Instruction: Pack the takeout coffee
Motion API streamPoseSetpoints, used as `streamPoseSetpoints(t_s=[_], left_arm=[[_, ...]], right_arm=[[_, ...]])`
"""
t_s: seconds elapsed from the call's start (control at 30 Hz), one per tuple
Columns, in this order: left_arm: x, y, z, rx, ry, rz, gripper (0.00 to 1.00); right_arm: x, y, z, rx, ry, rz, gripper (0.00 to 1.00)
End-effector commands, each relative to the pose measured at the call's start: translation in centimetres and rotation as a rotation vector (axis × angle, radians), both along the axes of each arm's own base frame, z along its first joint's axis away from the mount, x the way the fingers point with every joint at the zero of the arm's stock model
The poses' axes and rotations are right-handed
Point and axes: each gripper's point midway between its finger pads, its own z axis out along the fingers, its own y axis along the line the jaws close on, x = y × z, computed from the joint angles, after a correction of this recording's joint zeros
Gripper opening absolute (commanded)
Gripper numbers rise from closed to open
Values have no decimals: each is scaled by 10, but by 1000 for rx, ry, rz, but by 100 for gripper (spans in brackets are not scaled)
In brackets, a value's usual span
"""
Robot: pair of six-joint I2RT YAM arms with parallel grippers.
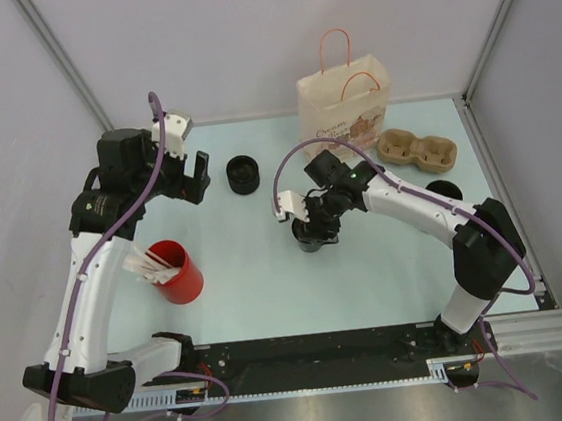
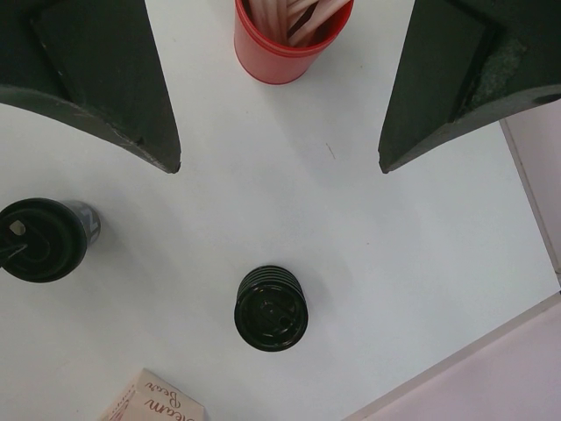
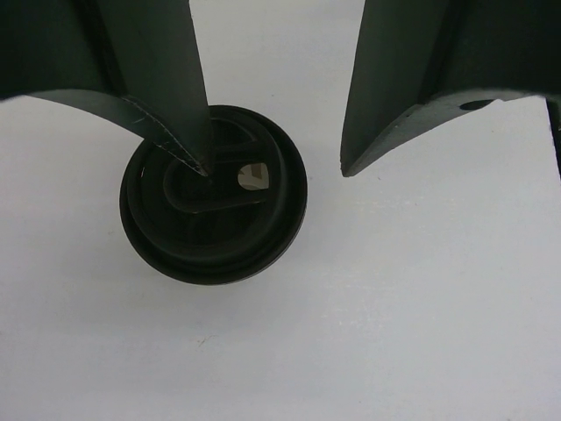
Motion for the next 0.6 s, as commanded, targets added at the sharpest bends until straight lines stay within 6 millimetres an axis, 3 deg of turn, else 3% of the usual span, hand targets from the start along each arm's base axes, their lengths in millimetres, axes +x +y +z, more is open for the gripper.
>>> streamPoseSetpoints(t_s=[0.0,0.17,0.23,0.57], left_arm=[[3,1,2,-6,-15,5,99],[4,0,0,-5,-7,2,99],[5,0,-1,-6,-5,4,99],[8,0,-5,-4,12,7,99]], right_arm=[[4,9,-1,30,-15,16,62],[5,9,-6,23,-16,12,56],[5,8,-7,20,-17,8,49],[2,8,-16,-14,-17,21,44]])
